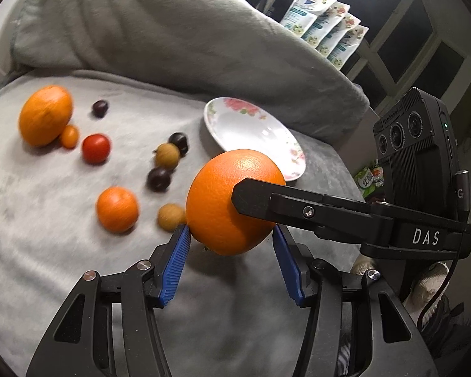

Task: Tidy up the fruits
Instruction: 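Carry the orange onto the white floral plate and open the right gripper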

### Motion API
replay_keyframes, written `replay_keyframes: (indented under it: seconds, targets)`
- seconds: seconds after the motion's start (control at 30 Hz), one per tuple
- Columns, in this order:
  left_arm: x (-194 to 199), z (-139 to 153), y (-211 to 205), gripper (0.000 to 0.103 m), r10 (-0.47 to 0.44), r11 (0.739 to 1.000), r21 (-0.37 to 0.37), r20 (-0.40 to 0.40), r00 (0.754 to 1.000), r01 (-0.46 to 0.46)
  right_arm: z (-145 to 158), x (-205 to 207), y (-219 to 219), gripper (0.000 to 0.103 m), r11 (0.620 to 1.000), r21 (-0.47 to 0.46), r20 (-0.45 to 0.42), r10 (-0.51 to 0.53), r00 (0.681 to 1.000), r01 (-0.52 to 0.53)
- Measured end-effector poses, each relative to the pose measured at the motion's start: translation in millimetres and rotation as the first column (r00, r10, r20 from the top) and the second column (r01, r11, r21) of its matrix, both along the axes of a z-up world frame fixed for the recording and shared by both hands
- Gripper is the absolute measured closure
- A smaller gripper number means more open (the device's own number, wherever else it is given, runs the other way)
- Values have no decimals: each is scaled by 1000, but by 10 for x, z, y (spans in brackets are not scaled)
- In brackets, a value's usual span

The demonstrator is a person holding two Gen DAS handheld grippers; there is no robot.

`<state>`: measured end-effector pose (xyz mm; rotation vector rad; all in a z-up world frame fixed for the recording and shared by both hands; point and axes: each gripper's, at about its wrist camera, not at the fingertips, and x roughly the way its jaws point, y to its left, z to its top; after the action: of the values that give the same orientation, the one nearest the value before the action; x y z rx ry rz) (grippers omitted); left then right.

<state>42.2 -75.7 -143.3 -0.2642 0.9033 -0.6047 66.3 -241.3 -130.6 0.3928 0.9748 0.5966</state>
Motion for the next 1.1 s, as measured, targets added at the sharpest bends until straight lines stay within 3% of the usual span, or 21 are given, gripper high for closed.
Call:
replay_keyframes:
  seconds: [0.43,0.97,1.1]
  targets:
    - [304,116,-441,49,-55,998,8,41,998,55,100,165,-457,34,995,8,22,-98,995,98]
    - [539,74,-686,49,-79,997,23,23,997,78,-6,442,-816,34,986,45,-21,-160,987,161]
    - [519,124,-693,55,-85,996,16,41,996,84,-18,469,-873,34,981,33,-25,-188,982,189]
